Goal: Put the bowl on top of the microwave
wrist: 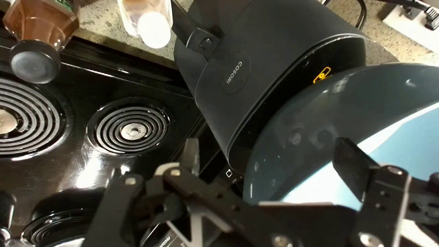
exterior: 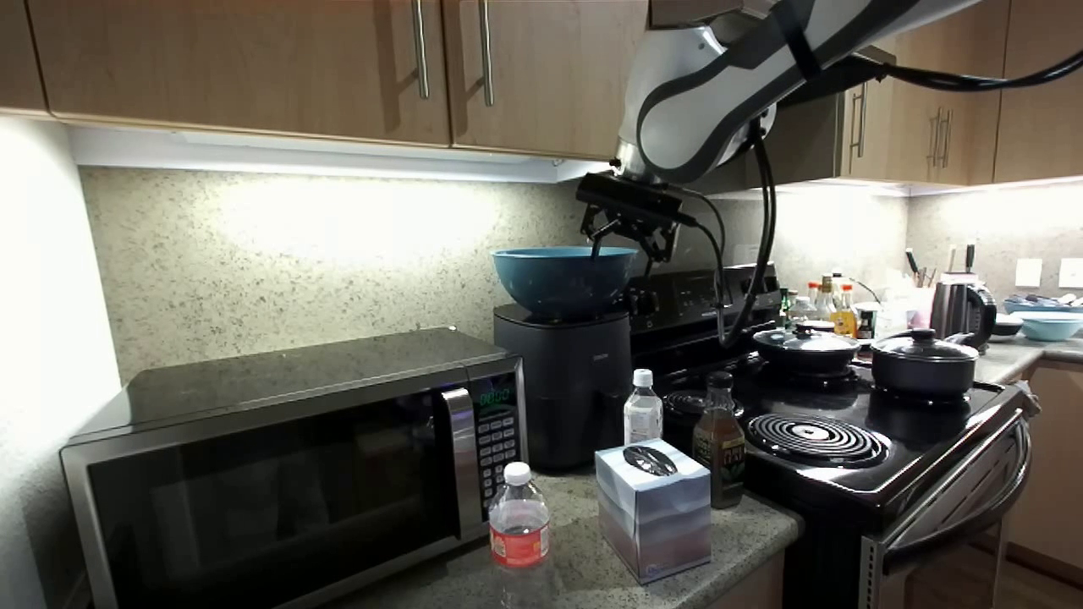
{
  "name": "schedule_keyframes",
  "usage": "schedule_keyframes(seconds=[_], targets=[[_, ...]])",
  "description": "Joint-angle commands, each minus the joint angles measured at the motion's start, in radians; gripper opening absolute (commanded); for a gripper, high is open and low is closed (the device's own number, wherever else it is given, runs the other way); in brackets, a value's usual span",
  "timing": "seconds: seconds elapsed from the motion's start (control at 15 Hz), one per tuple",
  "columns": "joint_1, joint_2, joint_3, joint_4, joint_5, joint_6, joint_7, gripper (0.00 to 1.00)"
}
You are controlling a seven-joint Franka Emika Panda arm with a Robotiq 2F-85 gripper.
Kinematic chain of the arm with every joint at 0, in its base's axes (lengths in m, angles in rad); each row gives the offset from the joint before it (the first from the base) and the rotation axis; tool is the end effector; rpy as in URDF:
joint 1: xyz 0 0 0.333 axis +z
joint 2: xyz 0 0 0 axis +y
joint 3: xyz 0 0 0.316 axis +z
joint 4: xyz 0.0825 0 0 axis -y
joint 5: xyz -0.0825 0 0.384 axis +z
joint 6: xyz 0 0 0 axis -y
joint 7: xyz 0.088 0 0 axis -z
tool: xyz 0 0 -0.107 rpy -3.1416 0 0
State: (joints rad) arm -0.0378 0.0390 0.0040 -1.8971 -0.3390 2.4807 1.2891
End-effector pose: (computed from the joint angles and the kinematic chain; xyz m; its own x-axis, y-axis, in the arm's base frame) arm 0.6132 -0.0195 0.5393 0.3191 -0.8443 0.4306 -0.7901 -0.4879 -0.3711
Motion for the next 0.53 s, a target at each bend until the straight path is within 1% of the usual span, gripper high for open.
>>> schedule_keyframes(seconds=[0.0, 0.07, 0.33, 0.47], targets=[[0.017, -0.04, -0.007, -0.02, 0.074, -0.013, -0.035, 1.0], [0.019, -0.046, -0.007, -0.022, 0.086, -0.013, -0.033, 1.0], [0.014, -0.045, -0.016, -0.02, 0.034, -0.024, 0.055, 1.0], [0.01, -0.024, -0.026, -0.015, 0.033, -0.028, 0.086, 1.0]])
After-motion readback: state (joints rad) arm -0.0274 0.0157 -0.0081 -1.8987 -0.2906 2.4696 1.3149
